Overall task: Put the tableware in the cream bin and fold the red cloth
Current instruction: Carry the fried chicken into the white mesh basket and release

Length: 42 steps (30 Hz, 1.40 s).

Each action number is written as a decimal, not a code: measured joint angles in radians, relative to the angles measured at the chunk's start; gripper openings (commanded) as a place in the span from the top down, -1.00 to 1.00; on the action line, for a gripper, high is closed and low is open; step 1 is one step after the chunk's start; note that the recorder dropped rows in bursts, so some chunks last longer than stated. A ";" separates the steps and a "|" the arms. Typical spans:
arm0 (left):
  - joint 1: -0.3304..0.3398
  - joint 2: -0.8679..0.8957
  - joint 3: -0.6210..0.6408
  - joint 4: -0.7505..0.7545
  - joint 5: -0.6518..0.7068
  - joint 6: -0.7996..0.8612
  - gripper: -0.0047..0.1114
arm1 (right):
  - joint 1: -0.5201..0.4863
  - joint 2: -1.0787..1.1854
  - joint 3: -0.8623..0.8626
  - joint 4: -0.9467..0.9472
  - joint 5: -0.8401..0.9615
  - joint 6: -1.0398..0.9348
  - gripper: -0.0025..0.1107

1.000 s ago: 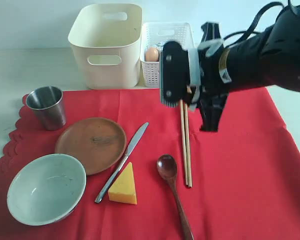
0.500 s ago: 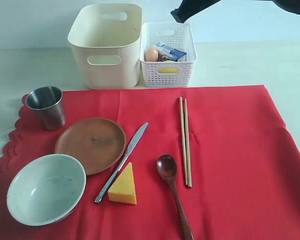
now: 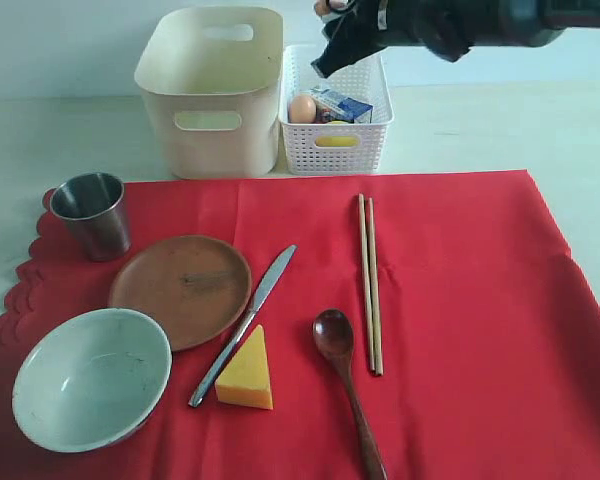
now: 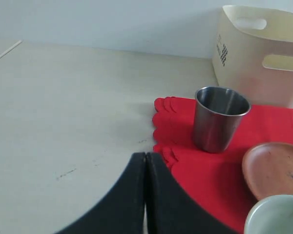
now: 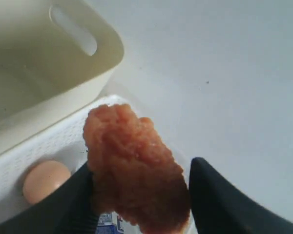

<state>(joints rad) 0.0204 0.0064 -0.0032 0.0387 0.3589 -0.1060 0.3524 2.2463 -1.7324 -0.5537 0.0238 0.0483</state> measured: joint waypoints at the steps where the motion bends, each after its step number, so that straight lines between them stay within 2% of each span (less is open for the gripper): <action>1: 0.000 0.000 0.000 0.000 0.000 0.000 0.92 | 0.000 0.031 -0.026 0.001 0.010 0.000 0.82; 5: 0.000 0.000 0.000 0.000 0.000 0.000 0.92 | 0.000 0.122 -0.101 0.001 0.050 0.000 0.69; 8: 0.000 0.000 0.000 0.000 0.000 0.000 0.92 | 0.000 0.164 -0.141 0.001 0.077 0.000 0.43; 13: 0.000 0.000 0.000 0.000 0.000 0.000 0.92 | 0.000 0.190 -0.172 0.003 0.117 0.000 -0.27; 17: 0.000 0.000 0.000 0.000 0.000 0.000 0.92 | 0.000 0.189 -0.184 0.003 0.141 0.000 -0.54; 23: 0.000 0.000 0.000 0.000 0.000 0.000 0.92 | 0.000 0.165 -0.186 0.005 0.217 0.000 -0.57; 31: 0.000 0.000 0.000 0.000 0.000 0.000 0.92 | 0.000 0.084 -0.186 0.029 0.420 0.000 -0.57; 42: 0.000 0.000 0.000 0.000 0.000 0.000 0.92 | 0.000 -0.042 -0.186 0.344 0.706 -0.175 -0.57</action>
<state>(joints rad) 0.0204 0.0064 -0.0032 0.0387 0.3589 -0.1060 0.3524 2.2039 -1.9184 -0.2096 0.7300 -0.1268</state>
